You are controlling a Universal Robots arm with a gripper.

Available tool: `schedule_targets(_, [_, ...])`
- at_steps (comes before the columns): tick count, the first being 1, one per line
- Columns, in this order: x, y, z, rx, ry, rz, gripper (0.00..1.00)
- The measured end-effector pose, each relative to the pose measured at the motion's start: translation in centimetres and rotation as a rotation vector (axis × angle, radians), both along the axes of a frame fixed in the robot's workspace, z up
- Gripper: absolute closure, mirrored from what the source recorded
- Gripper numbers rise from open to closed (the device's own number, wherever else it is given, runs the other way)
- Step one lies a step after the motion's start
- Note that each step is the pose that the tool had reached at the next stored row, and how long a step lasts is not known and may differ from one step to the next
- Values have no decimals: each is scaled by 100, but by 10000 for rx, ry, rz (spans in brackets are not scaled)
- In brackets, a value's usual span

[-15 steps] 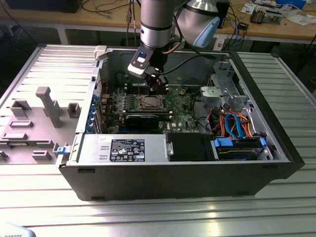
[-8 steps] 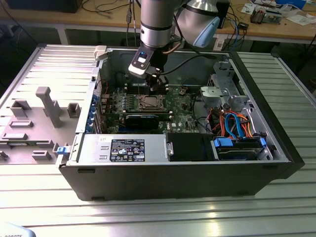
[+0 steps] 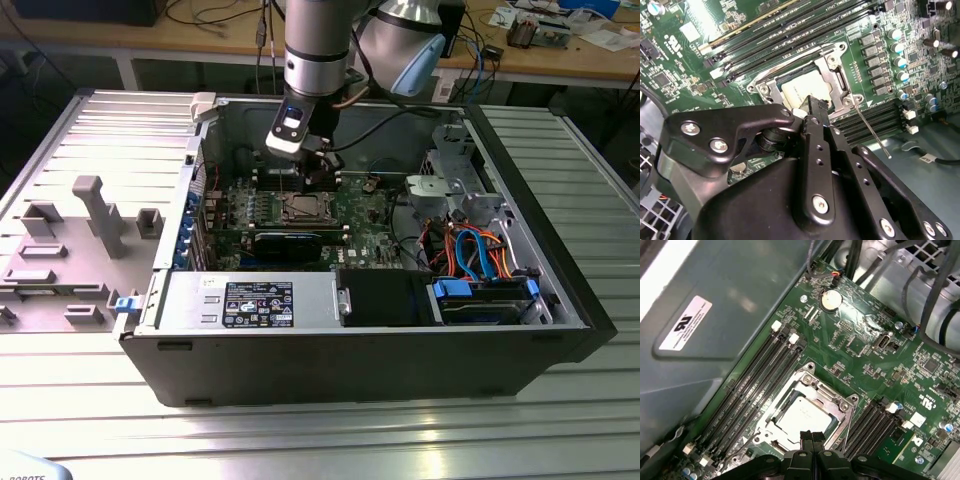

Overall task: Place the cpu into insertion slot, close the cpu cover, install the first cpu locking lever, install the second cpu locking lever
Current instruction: 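Install the first cpu locking lever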

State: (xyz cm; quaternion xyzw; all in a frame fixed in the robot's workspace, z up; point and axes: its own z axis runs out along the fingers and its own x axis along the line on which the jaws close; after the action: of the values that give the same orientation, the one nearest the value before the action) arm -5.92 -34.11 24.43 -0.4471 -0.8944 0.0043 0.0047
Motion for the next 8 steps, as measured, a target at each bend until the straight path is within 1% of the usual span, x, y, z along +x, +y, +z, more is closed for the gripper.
schedule_targets(2, [0,0,0,1,-1,278,89])
schedule_targets(4, [-2,-4,-1,1,-17,540,89])
schedule_targets(8, [-3,-6,0,1,-21,890,89])
